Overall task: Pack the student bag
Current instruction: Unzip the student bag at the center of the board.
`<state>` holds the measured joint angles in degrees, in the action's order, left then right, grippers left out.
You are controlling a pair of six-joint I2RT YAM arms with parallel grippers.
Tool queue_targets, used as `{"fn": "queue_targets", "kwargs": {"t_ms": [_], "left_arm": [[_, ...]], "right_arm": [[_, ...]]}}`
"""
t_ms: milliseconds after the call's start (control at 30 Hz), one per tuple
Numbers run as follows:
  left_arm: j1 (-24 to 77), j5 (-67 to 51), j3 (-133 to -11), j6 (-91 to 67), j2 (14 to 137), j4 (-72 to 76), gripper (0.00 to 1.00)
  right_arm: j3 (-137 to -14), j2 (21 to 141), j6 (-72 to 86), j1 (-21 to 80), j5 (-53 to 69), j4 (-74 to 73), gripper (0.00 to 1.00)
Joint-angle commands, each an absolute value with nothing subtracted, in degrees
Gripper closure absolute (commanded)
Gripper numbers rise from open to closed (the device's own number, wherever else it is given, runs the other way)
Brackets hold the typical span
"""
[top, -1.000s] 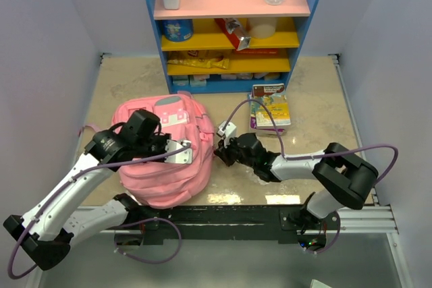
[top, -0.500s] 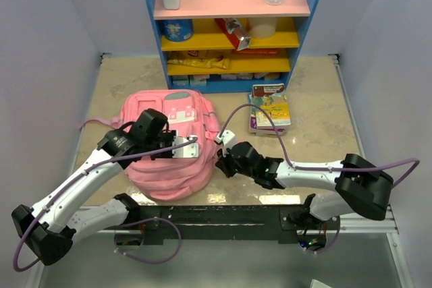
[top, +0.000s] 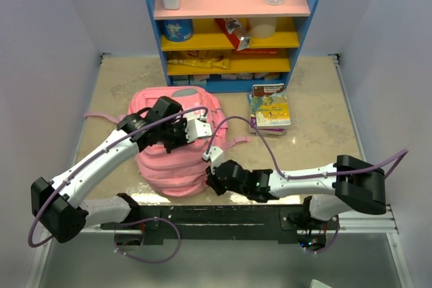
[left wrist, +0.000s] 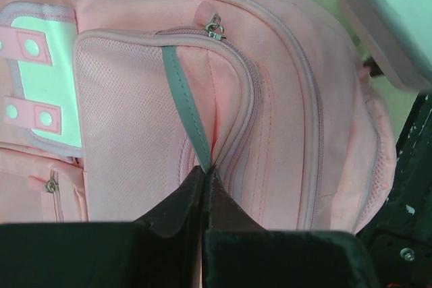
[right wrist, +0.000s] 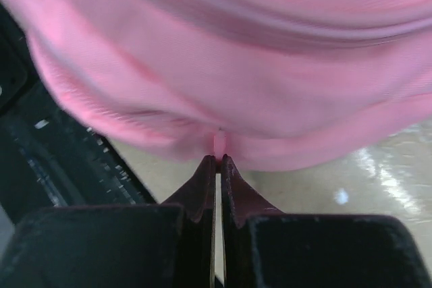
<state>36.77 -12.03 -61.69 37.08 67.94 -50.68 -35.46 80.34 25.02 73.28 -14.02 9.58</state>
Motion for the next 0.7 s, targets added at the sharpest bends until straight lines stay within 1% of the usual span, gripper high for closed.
{"fn": "queue_targets", "kwargs": {"t_ms": [0,233,367,467,567,667], "left_arm": [[36.7,-14.8,-66.1,31.0,68.6,-41.6,1.00],[36.6,-12.0,-66.2,26.1,70.7,-38.8,1.00],[36.6,-9.1,-69.3,22.8,73.4,-37.5,1.00],[35.8,-7.0,-73.3,18.7,76.5,-36.5,1.00],[34.9,-9.6,-76.6,14.8,80.3,-36.7,1.00],[34.6,-14.9,-78.0,11.7,82.9,-35.5,1.00]], "right_arm": [[-36.8,80.4,28.6,79.3,-19.9,10.5,1.00],[-33.4,75.4,29.5,85.2,-28.4,13.6,1.00],[-34.9,73.7,27.8,87.9,-31.6,13.8,1.00],[-38.2,76.0,25.0,88.8,-29.5,14.1,1.00],[-42.7,80.6,23.0,89.4,-28.0,12.3,1.00],[-45.3,84.8,22.8,89.9,-27.0,12.0,1.00]]}}
